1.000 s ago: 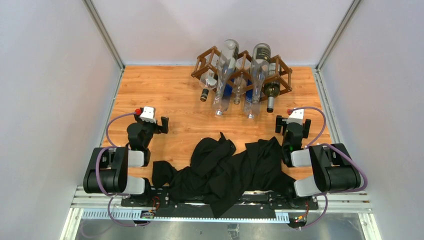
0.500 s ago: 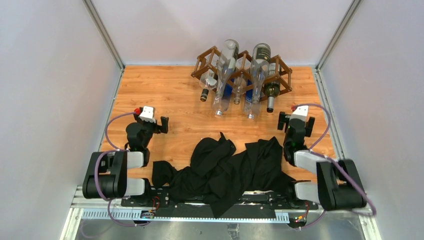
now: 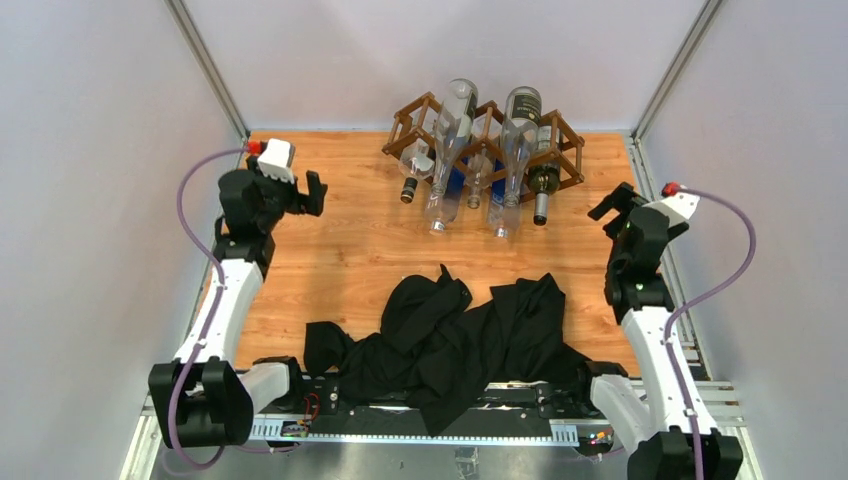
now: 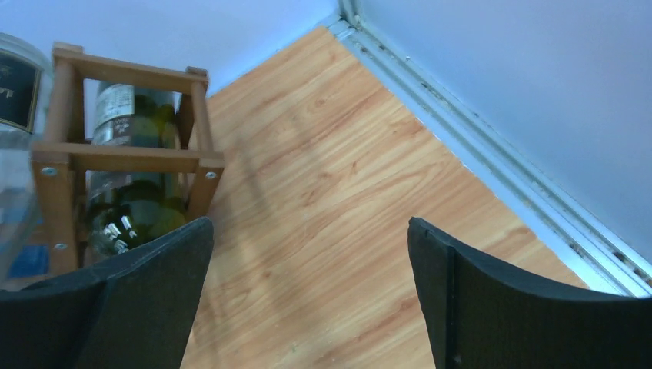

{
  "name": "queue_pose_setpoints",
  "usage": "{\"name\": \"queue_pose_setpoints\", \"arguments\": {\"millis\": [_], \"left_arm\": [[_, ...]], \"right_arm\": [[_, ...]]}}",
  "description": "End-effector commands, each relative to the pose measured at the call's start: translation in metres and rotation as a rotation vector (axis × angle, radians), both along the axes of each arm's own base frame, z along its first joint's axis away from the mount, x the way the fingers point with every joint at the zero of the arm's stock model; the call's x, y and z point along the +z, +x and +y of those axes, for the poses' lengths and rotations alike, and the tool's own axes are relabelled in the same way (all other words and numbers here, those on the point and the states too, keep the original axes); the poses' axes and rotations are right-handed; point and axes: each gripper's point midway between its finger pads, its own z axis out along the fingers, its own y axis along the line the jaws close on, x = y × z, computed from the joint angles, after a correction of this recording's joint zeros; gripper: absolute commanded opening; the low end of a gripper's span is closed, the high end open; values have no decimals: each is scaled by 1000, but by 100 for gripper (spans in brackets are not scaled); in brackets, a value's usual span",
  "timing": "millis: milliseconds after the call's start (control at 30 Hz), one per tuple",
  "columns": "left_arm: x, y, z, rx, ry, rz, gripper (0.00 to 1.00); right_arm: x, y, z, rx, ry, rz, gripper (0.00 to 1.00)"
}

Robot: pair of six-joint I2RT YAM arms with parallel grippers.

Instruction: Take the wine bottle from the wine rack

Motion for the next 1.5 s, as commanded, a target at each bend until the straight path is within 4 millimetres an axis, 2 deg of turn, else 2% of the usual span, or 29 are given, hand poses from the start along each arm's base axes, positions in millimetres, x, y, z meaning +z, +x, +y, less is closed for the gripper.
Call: {"name": "queue_pose_setpoints", "arguments": {"millis": [0,67,167,300,333,500,633,800,867,1000,1300,1467], "left_arm": [[-7,-25,-11,-83,6,249,100],[6,-24,-8,-80,19,285,100],[15,-25,-1,-57,47,348,100],[13,-30,1,-55,53,410,100],[14,-30,1,-54,50,412,100],[16,-29,6,-19,32,409,100],[13,-30,6,-12,26,416,100],[9,-36,15,21,64,429,100],[8,-38,17,26,75,424,100],[7,-44,19,15,100,424,100],[4,-47,14,-22,97,433,100],[5,-47,10,-46,92,432,100]], "right_arm": [[13,11,37,205,136,108,100],[26,19,52,277,171,154,100],[42,27,75,343,222,223,100],[71,32,131,448,173,255,100],[76,32,139,462,172,255,100],[98,40,213,613,145,276,100],[91,49,275,739,126,339,98],[68,65,324,798,74,436,94],[56,75,337,798,62,475,92],[31,87,348,775,47,545,88],[-9,104,354,706,47,602,81],[-18,113,356,678,58,587,77]]}}
